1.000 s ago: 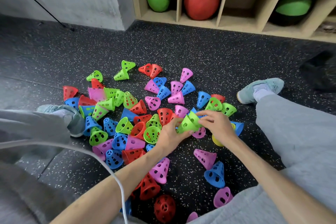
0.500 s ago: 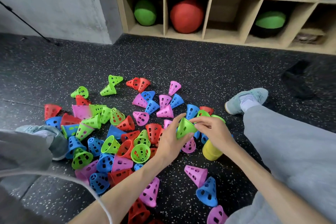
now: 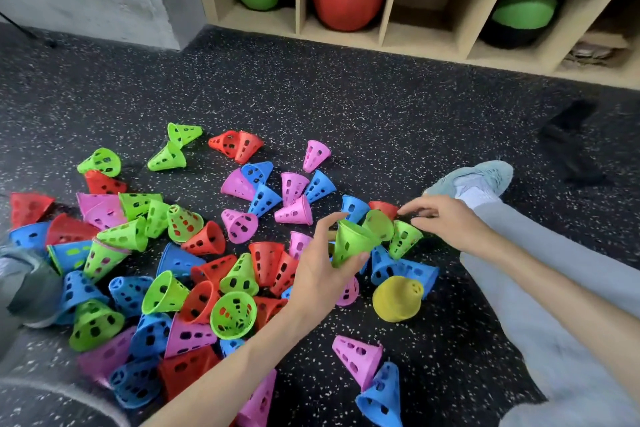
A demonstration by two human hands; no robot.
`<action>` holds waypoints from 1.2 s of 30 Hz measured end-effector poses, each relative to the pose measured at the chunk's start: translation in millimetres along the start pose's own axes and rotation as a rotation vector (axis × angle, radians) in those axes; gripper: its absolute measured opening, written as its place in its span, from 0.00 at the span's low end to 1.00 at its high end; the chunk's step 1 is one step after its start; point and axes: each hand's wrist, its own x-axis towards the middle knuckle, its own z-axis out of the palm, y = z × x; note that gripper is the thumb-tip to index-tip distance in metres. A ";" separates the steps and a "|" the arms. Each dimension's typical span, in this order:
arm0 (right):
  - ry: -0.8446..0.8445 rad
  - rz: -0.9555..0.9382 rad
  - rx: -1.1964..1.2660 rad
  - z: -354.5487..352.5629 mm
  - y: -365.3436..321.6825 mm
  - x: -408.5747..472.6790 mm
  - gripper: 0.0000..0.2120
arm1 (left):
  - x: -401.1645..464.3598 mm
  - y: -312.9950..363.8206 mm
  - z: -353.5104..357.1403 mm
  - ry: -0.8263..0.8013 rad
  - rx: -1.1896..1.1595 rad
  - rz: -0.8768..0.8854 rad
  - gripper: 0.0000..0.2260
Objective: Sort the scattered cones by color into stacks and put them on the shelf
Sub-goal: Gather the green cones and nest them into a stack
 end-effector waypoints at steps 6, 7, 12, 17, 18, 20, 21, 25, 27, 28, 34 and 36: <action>-0.017 0.106 -0.078 21.8 43.4 26.9 0.17 | 3.1 -28.8 5.9 0.037 -0.024 -0.085 0.27; -0.036 0.129 -0.107 27.7 50.5 29.3 0.17 | 3.2 -33.7 5.8 0.036 -0.021 -0.096 0.27; -0.047 0.237 -0.184 40.6 69.0 31.9 0.12 | 6.7 -47.8 6.2 0.031 -0.013 -0.135 0.27; 0.079 0.266 -0.219 40.2 65.6 30.8 0.16 | 9.6 -46.1 8.3 0.055 -0.038 -0.145 0.27; 0.098 0.279 -0.210 38.5 62.5 31.1 0.15 | 9.2 -46.1 8.6 0.056 -0.038 -0.146 0.27; 0.134 0.283 -0.187 34.1 53.0 30.8 0.14 | 8.2 -45.8 9.5 0.046 -0.035 -0.147 0.27; 0.153 0.270 -0.174 31.7 46.9 30.2 0.14 | 7.9 -45.9 10.0 0.039 -0.034 -0.143 0.26; 0.238 0.204 -0.079 22.9 25.1 27.5 0.17 | 6.7 -45.8 12.3 0.026 -0.041 -0.150 0.26; 0.271 0.189 -0.013 20.0 11.7 25.1 0.18 | 6.9 -43.5 12.0 0.023 -0.032 -0.154 0.26; 0.287 0.177 0.032 19.5 4.0 23.4 0.19 | 6.8 -41.7 11.8 0.023 -0.028 -0.155 0.26; 0.209 -0.005 0.271 29.0 -35.8 8.4 0.15 | 3.8 -32.1 10.5 0.024 -0.043 -0.142 0.29; 0.141 -0.033 0.235 39.0 -42.9 5.8 0.14 | 2.5 -31.6 11.1 0.032 -0.048 -0.120 0.32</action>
